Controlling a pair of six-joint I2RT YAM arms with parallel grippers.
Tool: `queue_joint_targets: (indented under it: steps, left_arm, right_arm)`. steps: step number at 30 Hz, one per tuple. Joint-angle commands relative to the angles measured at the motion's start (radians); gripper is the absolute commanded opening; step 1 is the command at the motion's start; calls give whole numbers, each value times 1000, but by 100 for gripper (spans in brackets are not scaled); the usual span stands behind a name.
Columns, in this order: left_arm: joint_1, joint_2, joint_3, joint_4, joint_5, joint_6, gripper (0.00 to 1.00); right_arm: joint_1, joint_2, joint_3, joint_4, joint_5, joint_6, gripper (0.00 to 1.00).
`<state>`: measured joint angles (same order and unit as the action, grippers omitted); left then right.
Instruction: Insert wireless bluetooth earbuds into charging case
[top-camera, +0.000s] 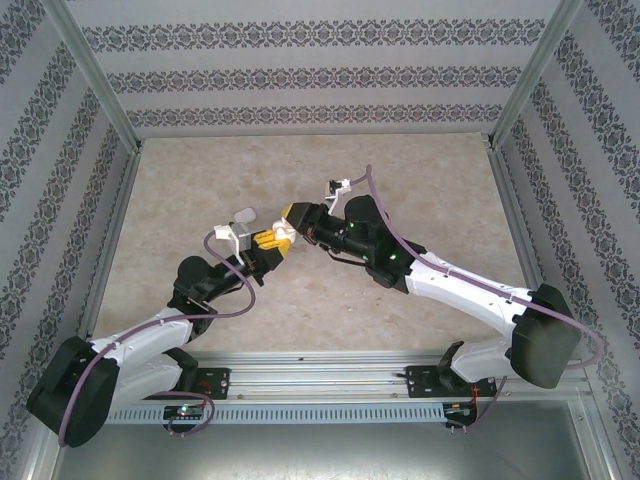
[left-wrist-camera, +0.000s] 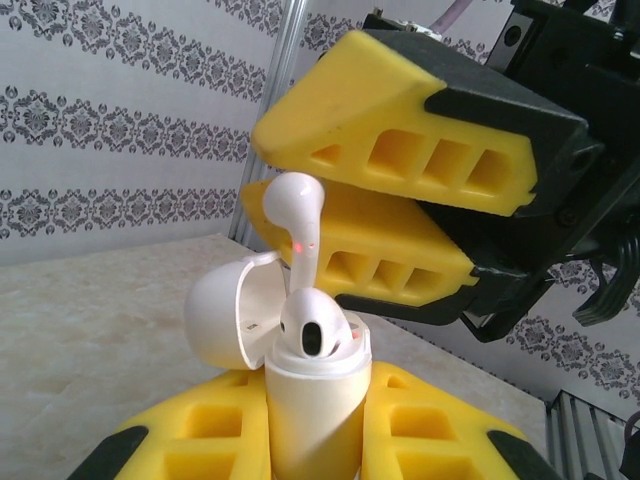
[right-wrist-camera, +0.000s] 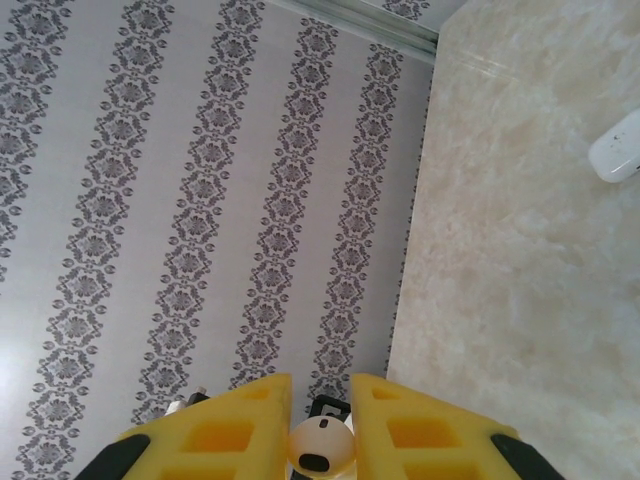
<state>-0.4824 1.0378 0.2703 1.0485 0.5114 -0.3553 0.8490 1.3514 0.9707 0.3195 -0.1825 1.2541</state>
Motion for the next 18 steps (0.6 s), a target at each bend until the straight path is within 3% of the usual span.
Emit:
queue_joint_targets:
  steps: [1, 18]
  left_arm:
    - [8, -22, -3, 86, -24, 10, 0]
    - [8, 5, -8, 142, -85, 19, 0]
  right_arm:
    - [16, -5, -27, 44, 45, 39, 21]
    - [31, -12, -88, 56, 90, 100, 20]
